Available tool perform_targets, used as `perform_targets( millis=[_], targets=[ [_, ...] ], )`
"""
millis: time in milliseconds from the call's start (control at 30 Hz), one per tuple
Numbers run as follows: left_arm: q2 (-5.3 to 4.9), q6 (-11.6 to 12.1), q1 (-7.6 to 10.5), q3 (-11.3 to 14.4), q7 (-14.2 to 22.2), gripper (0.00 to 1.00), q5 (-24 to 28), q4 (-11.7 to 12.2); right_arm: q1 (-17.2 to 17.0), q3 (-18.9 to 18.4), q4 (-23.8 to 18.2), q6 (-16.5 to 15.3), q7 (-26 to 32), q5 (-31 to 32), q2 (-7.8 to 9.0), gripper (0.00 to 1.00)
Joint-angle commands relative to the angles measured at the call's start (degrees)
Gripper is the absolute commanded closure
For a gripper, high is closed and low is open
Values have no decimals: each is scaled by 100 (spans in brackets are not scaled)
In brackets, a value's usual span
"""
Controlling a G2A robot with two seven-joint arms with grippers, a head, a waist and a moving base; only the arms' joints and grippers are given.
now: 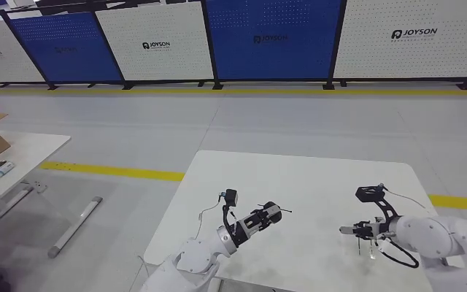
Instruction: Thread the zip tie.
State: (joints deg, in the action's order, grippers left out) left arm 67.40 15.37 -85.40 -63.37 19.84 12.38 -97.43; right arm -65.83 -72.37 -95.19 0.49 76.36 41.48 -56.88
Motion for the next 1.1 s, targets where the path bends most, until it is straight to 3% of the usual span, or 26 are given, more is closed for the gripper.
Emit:
perform_targets(
  millis=[0,100,133,200,367,733,1067],
  targets=[
    [0,0,0,0,0,100,0,0,-13,-14,-12,62,103,69,14,16],
    [0,0,0,0,0,100,0,0,-13,28,-3,114,171,122,18,22],
    [0,0,0,0,0,100,0,0,-2,60,34,125,198,110,15,28],
    [0,0,0,0,0,100,0,0,37,107,89,141,197,105,9,50],
    [0,0,0,0,0,100,0,0,112,176,164,176,197,98,2,57],
    [0,0,0,0,0,100,0,0,273,467,324,427,328,362,-1,56],
    [0,0,0,0,0,100,0,0,532,866,617,634,328,482,-45,65]
  ],
)
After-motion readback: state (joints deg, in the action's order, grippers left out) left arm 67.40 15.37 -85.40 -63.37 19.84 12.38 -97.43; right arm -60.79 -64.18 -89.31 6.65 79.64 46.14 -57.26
